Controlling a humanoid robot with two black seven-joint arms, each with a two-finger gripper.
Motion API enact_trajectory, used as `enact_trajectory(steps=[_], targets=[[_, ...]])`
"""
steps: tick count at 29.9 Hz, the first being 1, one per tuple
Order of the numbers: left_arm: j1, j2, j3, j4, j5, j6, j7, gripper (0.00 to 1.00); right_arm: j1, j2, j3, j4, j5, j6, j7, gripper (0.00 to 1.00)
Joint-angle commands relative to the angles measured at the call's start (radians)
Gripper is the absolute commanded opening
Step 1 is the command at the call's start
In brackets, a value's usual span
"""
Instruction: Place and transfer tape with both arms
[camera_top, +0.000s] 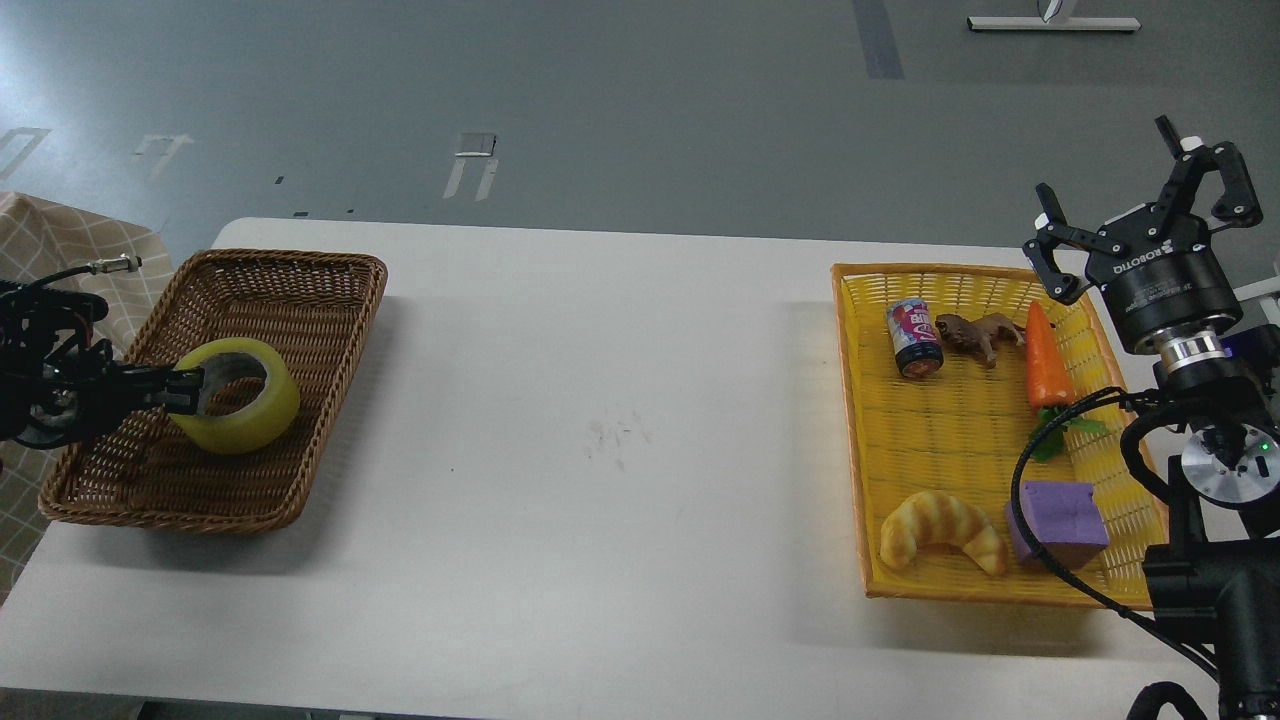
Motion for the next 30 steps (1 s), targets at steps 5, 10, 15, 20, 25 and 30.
enact_trajectory(steps=[5, 10, 15, 20, 25, 30], targets=[[-0.009, 0.000, -0.005, -0.003, -0.060, -0.001, -0.002, 0.76, 0.000, 0.000, 0.000, 0.000, 0.000, 0.000, 0.000, 1.00], [-0.040, 0.014, -0.017, -0.014, -0.180, -0.010, 0.002, 0.83, 0.000, 0.000, 0.000, 0.000, 0.000, 0.000, 0.000, 1.00], [-0.207, 0.026, -0.020, -0.023, -0.419, -0.059, -0.005, 0.92, 0.003, 0.000, 0.000, 0.002, 0.000, 0.000, 0.000, 1.00], [-0.402, 0.030, -0.061, -0.023, -0.815, -0.187, -0.002, 0.95, 0.005, -0.004, 0.000, 0.000, 0.000, 0.000, 0.000, 1.00], [-0.457, -0.029, -0.107, -0.023, -1.159, -0.232, -0.002, 0.97, 0.023, -0.007, 0.000, 0.002, 0.000, 0.000, 0.000, 1.00], [-0.456, -0.119, -0.162, -0.023, -1.268, -0.232, -0.005, 0.98, 0.057, -0.012, 0.000, 0.002, 0.000, 0.000, -0.002, 1.00]])
